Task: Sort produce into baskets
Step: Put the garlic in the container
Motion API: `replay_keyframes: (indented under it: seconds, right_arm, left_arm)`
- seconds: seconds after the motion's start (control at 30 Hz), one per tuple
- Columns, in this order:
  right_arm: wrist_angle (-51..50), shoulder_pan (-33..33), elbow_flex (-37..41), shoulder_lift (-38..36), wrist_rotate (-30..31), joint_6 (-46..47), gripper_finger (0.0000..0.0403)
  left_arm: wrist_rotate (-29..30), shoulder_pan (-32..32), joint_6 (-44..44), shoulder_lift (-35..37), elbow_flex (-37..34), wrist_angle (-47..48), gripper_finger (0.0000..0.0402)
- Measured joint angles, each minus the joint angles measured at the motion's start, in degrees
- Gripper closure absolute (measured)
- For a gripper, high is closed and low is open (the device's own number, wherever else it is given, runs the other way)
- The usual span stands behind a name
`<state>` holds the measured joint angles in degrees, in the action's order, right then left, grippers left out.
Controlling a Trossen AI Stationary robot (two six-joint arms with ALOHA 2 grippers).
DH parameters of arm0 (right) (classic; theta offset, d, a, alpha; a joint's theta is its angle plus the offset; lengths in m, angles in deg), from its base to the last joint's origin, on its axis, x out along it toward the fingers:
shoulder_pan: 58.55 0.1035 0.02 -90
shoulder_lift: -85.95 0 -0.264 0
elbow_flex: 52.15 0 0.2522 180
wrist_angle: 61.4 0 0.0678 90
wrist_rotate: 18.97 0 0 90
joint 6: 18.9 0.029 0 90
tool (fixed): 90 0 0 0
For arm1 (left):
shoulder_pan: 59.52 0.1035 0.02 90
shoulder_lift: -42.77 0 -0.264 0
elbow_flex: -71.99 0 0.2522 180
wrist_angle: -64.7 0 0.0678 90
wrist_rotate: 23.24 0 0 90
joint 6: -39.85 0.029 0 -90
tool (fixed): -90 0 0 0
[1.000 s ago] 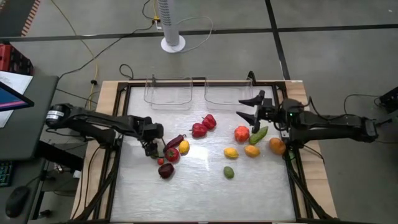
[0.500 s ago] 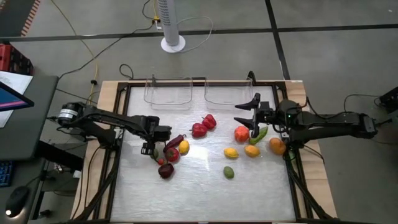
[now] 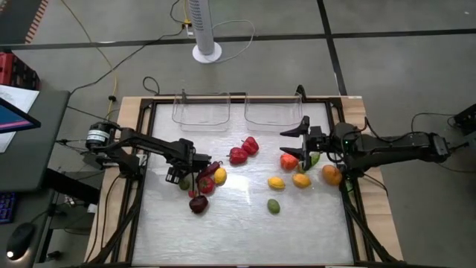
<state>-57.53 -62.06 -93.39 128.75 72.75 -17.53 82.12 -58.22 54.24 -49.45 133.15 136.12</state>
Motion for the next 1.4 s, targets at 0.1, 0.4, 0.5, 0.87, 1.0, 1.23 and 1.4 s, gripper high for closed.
replay_keyframes:
  seconds: [0.1, 0.4, 0.5, 0.87, 1.0, 1.23, 1.4]
  right_arm:
    - [0.0, 0.0, 0.0, 0.0, 1.3, 0.1, 0.0122]
    - [0.0, 0.0, 0.0, 0.0, 1.5, 0.1, 0.0122]
    - [0.0, 0.0, 0.0, 0.0, 1.5, 0.1, 0.0122]
    - [0.1, 0.0, 0.0, 0.0, 1.6, -0.2, 0.0122]
    - [0.0, 0.0, 0.0, 0.0, 1.6, -0.2, 0.0122]
    - [-1.3, 0.0, 0.0, 0.0, 1.6, -0.9, 0.0122]
    - [-1.4, 0.0, 0.0, 0.0, 1.6, -1.4, 0.0122]
  left_arm:
    - [-0.4, 0.0, -0.6, 0.1, 0.6, 0.0, 0.0188]
    - [-4.4, 0.0, -3.1, 0.3, 6.1, 1.7, 0.0276]
    - [-4.0, 0.9, -3.4, 0.4, 8.6, 2.9, 0.0280]
    - [20.6, 13.3, -2.1, 0.4, 18.3, 1.9, 0.0263]
    - [28.9, 18.8, -1.9, 0.4, 19.7, -7.4, 0.0263]
    - [26.9, 25.2, -4.9, 0.4, 21.3, -11.5, 0.0225]
    - [23.5, 26.5, -5.0, 0.4, 22.3, -9.3, 0.0152]
